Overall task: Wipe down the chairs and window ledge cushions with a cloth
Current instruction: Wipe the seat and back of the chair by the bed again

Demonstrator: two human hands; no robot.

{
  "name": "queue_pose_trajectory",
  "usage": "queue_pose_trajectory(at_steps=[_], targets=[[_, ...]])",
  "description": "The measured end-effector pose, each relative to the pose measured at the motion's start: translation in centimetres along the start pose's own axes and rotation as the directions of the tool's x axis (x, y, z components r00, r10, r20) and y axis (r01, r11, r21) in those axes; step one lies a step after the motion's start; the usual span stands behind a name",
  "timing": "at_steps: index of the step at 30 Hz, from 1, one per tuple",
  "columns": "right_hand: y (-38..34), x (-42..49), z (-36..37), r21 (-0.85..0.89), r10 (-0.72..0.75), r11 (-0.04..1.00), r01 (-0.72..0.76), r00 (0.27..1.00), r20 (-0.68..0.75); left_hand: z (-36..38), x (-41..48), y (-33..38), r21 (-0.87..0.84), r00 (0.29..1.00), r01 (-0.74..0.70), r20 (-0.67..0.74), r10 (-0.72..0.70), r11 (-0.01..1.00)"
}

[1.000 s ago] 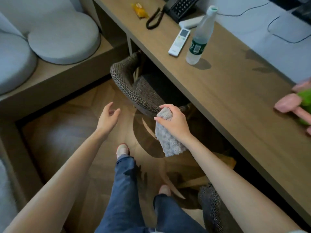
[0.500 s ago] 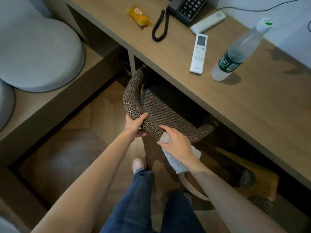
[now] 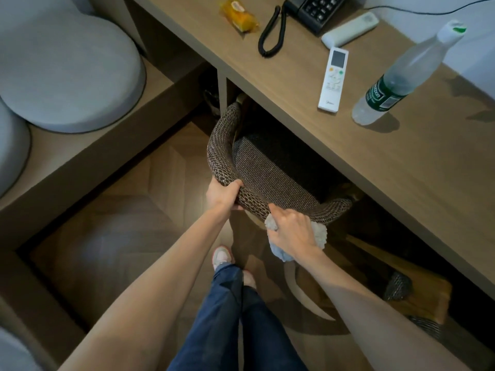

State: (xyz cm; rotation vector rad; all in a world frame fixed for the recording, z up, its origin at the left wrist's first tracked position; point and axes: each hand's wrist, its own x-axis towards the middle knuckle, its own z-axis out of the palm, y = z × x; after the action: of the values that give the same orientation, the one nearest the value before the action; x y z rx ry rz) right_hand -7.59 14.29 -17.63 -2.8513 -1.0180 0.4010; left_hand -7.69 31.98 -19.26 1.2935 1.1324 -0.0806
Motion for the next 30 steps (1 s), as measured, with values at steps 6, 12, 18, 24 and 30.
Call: queue_pose_trajectory(at_steps=[6,12,18,24,30], targets=[[-1.8,-3.6,-0.3,0.024,-0.074,0.997,0.076,0.996,-0.057,-2.5,-3.5,-2.5,-0.029,0.999,-0.003,-0.05,0.001,1.0],[-6.4,-6.0,0.1,0.114,-0.119,0.985,0.129,0.989,-0.085,-7.7,-6.2,-4.2,-0.021,0.994,-0.041,-0.098,0.039,0.999],[-12.7,-8.0,1.2,0.158,-0.146,0.974,0.164,0.982,-0.12,-14.1,-7.6,-6.6,-0.019,0.992,-0.071,-0.11,0.068,0.997],[-20.2,-9.6,2.8,0.127,-0.101,0.985,0.119,0.985,-0.14,-21.1,-8.4,-7.9,0.04,0.995,-0.074,-0.059,0.077,0.996],[-25.7,-11.2,3.9,0.113,-0.13,0.983,0.148,0.98,-0.151,-26.5,-9.6,-9.7,0.062,0.995,-0.06,-0.073,0.064,0.996]])
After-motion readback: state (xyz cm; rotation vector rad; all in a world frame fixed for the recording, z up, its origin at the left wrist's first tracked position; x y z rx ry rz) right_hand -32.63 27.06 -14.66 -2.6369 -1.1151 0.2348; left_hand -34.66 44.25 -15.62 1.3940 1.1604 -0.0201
